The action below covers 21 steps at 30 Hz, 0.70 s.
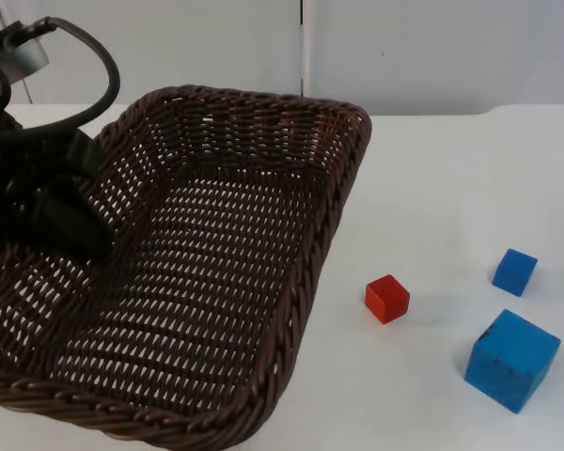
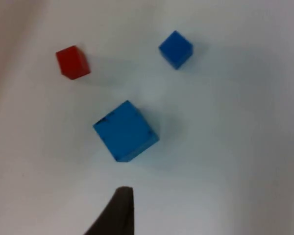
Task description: Pick up the basket with the left hand and place the largest block into the basket with the right hand.
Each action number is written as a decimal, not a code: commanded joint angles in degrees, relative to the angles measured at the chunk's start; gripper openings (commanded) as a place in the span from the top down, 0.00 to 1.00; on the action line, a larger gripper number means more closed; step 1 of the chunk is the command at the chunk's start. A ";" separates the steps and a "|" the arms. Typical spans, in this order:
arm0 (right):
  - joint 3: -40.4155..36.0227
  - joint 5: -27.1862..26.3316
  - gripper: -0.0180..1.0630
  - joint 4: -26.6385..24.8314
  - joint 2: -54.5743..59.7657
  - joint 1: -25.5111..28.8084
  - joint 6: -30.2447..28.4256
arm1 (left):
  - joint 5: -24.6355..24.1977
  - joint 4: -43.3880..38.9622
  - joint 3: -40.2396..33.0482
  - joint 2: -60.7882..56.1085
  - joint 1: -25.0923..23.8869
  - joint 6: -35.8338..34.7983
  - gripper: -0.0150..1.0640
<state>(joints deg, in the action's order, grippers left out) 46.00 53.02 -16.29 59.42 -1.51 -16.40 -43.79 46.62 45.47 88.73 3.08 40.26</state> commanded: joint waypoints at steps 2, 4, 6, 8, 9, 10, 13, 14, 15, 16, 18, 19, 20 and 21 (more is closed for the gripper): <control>0.45 -0.12 0.01 -1.78 1.38 0.16 -2.39 | -0.44 2.50 -0.14 -0.78 0.27 -0.18 0.99; 0.45 -0.27 0.01 -1.78 1.63 0.16 -2.42 | -0.34 2.50 -0.14 -0.78 0.27 -0.17 0.99; 0.45 -0.39 0.01 -1.96 1.63 0.16 -2.42 | -0.25 2.50 -0.14 -0.78 0.27 -0.17 0.99; 0.45 -0.29 0.01 -1.94 1.63 0.16 -2.42 | -0.25 2.50 -0.14 -0.78 0.27 -0.17 0.99; 0.45 -0.29 0.01 -1.91 1.63 -0.58 -2.42 | -0.21 2.50 -0.14 -0.78 0.27 -0.17 0.99; 0.45 -0.43 0.01 -1.90 1.63 -1.92 -2.42 | -0.21 2.50 -0.14 -0.78 0.27 -0.17 0.99; 0.45 -0.98 0.01 -1.24 1.63 -5.96 -2.51 | -0.21 2.50 -0.14 -0.78 0.27 -0.17 0.99; 0.45 -1.86 0.01 -0.04 1.63 -8.82 -2.23 | -0.21 2.50 -0.14 -0.78 0.27 -0.17 0.99; 0.45 -2.92 0.01 1.73 1.63 -11.83 -1.43 | -0.10 2.50 -0.14 -0.78 0.27 -0.17 0.99; 0.45 -2.92 0.01 1.73 1.63 -11.83 -1.43 | -0.10 2.50 -0.14 -0.78 0.27 -0.17 0.99; 0.21 -5.81 0.01 8.75 1.88 -18.84 5.10 | 0.01 2.50 -0.14 -0.78 0.27 -0.17 0.99; 0.21 -6.60 0.01 12.04 2.15 -21.62 7.63 | 0.01 2.50 -0.14 -0.78 0.27 -0.17 0.99; 0.21 -7.42 0.01 15.00 2.62 -24.17 10.27 | 0.01 2.50 -0.14 -0.78 0.27 -0.17 0.99; 0.21 -7.42 0.01 15.00 2.62 -24.17 10.27 | 0.01 2.50 -0.14 -0.78 0.27 -0.17 0.99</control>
<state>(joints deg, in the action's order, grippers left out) 46.00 47.22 -5.32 61.66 -23.12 -9.35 -43.68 46.72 45.47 88.73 3.08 40.26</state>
